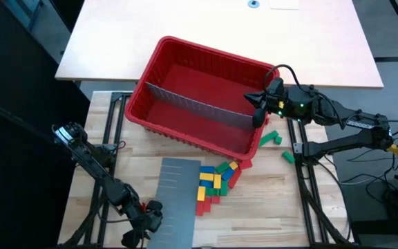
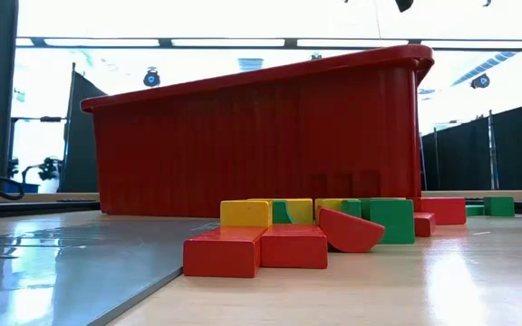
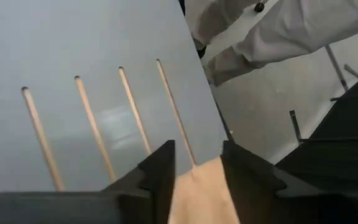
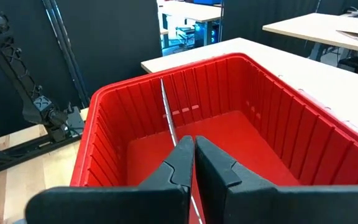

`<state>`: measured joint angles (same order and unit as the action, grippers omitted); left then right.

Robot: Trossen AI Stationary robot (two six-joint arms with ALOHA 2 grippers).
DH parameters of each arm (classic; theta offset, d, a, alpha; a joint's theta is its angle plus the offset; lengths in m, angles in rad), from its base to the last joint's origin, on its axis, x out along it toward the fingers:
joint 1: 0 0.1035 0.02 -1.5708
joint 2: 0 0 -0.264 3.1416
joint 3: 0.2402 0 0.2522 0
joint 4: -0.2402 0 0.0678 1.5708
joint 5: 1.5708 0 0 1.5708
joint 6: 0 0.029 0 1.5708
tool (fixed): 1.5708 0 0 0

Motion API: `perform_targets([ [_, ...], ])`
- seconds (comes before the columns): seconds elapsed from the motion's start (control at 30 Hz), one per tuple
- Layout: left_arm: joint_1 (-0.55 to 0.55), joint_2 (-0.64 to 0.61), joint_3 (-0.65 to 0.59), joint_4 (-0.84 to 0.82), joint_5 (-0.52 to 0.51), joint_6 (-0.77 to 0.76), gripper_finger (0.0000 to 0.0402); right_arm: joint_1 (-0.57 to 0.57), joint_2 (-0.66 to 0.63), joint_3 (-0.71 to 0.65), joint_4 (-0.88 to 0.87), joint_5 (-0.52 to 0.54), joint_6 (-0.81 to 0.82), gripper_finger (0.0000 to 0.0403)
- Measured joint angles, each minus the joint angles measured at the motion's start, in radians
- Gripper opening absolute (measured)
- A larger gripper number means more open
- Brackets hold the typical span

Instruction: Sort blocks

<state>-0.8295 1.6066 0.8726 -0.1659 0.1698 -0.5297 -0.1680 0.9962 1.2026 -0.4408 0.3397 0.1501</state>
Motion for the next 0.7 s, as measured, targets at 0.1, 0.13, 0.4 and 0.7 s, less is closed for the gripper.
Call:
perform_targets([
  [0.1,0.000,0.014,0.000,0.029,0.000,-0.006,0.0182,0.000,0.000,0.000,0.000,0.000,-0.010,0.0000],
  [0.13,0.000,0.019,0.000,0.037,0.000,-0.006,0.0195,0.000,0.000,0.000,0.000,0.000,-0.012,0.0000],
  [0.4,0.000,0.065,0.000,0.035,0.000,-0.008,0.0247,0.000,0.000,0.000,0.004,0.000,-0.022,0.0000],
  [0.7,0.014,0.110,0.001,-0.061,-0.004,-0.082,0.0230,0.000,-0.001,0.020,0.004,0.001,-0.039,0.0000],
])
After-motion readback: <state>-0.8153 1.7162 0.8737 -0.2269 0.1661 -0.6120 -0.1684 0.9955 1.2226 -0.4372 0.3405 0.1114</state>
